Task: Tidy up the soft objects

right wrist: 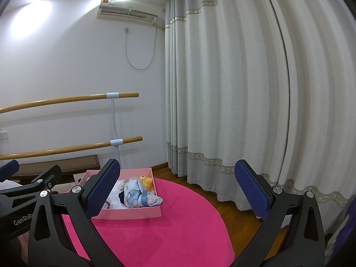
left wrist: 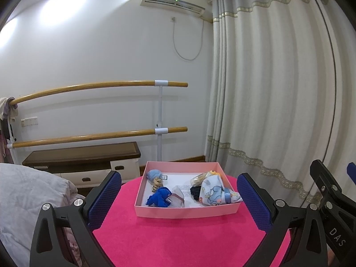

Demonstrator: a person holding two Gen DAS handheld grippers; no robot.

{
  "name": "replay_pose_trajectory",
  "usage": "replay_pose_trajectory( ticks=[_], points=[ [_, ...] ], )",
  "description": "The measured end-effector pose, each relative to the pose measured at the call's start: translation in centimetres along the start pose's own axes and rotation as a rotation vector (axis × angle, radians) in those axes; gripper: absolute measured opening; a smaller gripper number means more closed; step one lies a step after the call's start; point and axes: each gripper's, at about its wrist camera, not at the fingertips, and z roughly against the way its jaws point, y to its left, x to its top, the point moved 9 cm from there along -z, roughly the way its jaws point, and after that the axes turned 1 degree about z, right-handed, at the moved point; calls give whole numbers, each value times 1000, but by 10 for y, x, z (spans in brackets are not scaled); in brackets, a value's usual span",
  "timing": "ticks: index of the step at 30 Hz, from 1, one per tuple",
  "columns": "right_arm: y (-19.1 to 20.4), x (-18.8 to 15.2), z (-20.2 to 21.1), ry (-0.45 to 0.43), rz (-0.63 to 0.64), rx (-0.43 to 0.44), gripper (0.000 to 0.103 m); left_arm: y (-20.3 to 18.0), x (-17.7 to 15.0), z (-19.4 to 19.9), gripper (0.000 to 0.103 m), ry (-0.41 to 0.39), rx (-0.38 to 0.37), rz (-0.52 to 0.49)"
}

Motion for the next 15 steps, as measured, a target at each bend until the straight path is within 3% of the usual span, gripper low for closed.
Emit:
replay_pose_trajectory(
  ticks=[15],
  points=[
    [3,-4,1,-11,7,-20,103,1,-1,-1,103,-11,8,-15]
  ],
)
